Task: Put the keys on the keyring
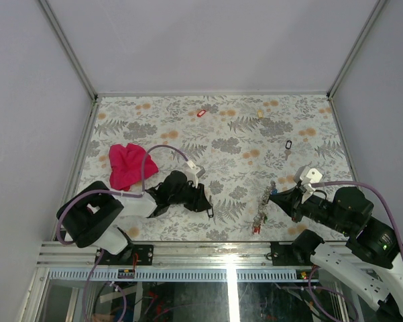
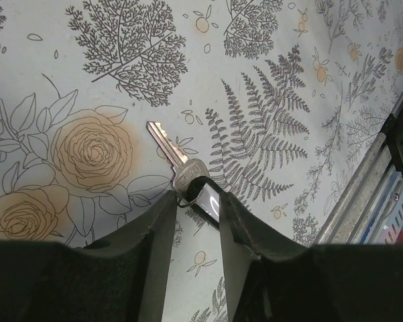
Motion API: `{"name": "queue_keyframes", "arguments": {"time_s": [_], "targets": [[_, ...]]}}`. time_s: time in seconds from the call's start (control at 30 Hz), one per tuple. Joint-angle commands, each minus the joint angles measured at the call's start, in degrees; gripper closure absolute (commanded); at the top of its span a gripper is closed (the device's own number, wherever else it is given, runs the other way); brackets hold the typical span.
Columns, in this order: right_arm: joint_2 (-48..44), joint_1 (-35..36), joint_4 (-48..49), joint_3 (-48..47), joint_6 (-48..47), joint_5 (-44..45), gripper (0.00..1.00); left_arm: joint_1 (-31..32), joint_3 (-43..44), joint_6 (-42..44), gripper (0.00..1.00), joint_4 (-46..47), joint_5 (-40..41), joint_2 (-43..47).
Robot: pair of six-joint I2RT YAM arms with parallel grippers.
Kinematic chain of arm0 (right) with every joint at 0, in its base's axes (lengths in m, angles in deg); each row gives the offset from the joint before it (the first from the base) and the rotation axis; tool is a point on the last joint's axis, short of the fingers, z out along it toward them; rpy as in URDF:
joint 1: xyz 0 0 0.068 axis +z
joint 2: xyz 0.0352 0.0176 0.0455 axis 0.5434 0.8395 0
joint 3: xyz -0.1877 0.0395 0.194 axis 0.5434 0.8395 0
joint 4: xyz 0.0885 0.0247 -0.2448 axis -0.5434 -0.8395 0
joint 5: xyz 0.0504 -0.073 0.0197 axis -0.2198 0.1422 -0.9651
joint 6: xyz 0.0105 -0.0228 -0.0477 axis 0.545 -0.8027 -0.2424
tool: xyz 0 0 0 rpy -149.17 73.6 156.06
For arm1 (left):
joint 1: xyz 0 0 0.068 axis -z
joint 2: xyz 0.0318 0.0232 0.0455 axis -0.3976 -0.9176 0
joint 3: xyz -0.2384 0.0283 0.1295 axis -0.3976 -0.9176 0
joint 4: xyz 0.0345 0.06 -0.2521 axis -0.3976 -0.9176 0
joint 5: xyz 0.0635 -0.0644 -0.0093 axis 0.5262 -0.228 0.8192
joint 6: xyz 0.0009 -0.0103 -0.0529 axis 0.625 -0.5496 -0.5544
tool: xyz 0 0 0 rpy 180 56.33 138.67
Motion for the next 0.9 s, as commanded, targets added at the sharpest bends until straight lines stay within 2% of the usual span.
{"name": "queue_keyframes", "arguments": {"time_s": [0.0,0.57,0.87], "targets": [[0.6,0.26,6.02,-1.12,0.9,-1.39,1.0,-0.41,-0.95,0.86,0.69,1.55,-1.25,-0.03],[0.37,0.28,5.5,-1.2,1.22,-1.39,1.0,-0.41,0.64,0.82,0.95,2.44,0.71,-0.16],[0.25,0.21,5.46,-0.9,1.09,-1.04,1.0,-0.43,2.23,4.39,1.0,-1.63,4.33,6.67]]}}
